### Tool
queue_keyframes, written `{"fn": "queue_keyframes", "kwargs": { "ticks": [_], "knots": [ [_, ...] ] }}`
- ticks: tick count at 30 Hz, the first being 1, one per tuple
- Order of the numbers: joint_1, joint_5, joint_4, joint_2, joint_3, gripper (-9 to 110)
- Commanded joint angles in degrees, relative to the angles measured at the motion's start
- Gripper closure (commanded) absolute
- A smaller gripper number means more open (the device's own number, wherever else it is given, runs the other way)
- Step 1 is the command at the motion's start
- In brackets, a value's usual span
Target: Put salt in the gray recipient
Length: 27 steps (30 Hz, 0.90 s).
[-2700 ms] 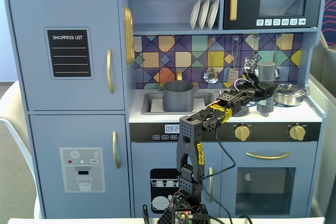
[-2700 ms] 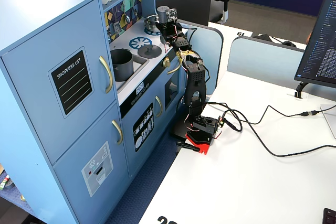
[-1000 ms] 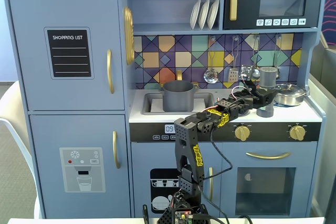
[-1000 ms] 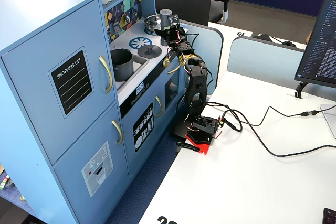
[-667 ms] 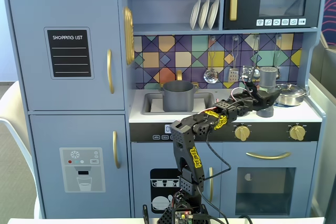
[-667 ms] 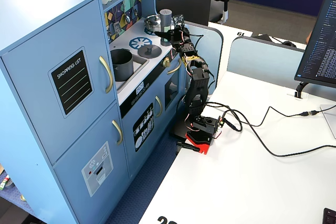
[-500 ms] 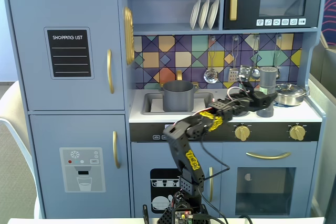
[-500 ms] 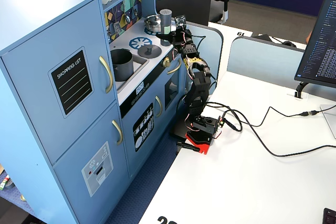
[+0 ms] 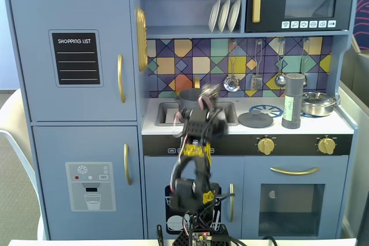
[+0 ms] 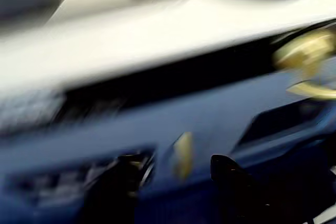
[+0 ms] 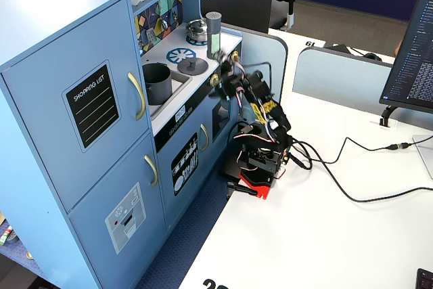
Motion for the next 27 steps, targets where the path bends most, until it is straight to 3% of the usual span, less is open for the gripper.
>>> {"fn": "queue_keyframes", "kwargs": {
  "ticks": [1, 7, 16, 27],
  "knots": [
    [-9.8, -0.7, 0.0, 7.5, 14.0, 101],
    [-13.8, 1.4, -11.2, 17.9, 37.7, 101],
    [-18.4, 2.9, -20.5, 19.7, 56.4, 101],
    [-19.2, 4.8, -9.5, 22.8, 58.4, 101]
  ]
}}
